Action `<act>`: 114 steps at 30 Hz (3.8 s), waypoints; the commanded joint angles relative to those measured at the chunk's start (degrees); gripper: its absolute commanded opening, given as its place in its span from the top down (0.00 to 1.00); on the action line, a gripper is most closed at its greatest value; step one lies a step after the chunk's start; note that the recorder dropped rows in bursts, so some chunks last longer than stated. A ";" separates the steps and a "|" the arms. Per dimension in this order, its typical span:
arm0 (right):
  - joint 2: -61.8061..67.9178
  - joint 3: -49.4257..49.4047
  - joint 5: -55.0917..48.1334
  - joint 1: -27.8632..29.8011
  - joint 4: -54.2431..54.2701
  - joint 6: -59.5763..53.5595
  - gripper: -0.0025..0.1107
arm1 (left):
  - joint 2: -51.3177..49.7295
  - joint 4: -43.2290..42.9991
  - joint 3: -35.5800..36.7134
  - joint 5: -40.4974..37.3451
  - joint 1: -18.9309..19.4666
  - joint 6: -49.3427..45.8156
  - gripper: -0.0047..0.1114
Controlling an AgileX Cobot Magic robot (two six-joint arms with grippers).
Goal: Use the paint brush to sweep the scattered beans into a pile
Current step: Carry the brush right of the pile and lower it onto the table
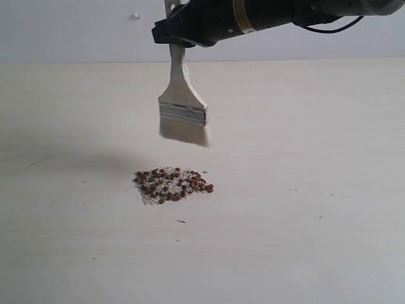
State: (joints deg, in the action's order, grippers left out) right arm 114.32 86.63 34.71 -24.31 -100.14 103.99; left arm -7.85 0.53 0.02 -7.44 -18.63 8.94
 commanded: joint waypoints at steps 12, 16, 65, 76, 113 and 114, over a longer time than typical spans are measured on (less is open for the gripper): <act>-12.18 -18.70 -16.60 10.04 0.20 8.68 0.98 | 0.25 0.37 -0.02 0.25 -0.34 0.42 0.96; -14.13 -24.89 -31.30 10.33 0.20 3.23 0.98 | 0.25 0.37 -0.02 0.25 -0.34 0.42 0.96; -8.94 -17.76 -89.52 11.00 156.60 -147.96 0.98 | 0.25 0.37 -0.02 0.25 -0.34 0.42 0.96; 0.04 -18.35 -97.85 19.35 157.20 -155.56 0.98 | 0.25 0.37 -0.02 0.25 -0.34 0.42 0.96; 10.52 -17.55 -89.40 18.96 162.60 -154.87 0.74 | 0.25 0.37 -0.02 0.25 -0.34 0.42 0.96; 10.41 -17.55 -88.73 18.96 162.60 -154.87 0.71 | 0.25 0.37 -0.02 0.25 -0.34 0.42 0.96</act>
State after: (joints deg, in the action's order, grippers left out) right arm 124.86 69.03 -56.40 -5.29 63.04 -51.29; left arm -7.85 0.53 0.02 -7.44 -18.63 8.94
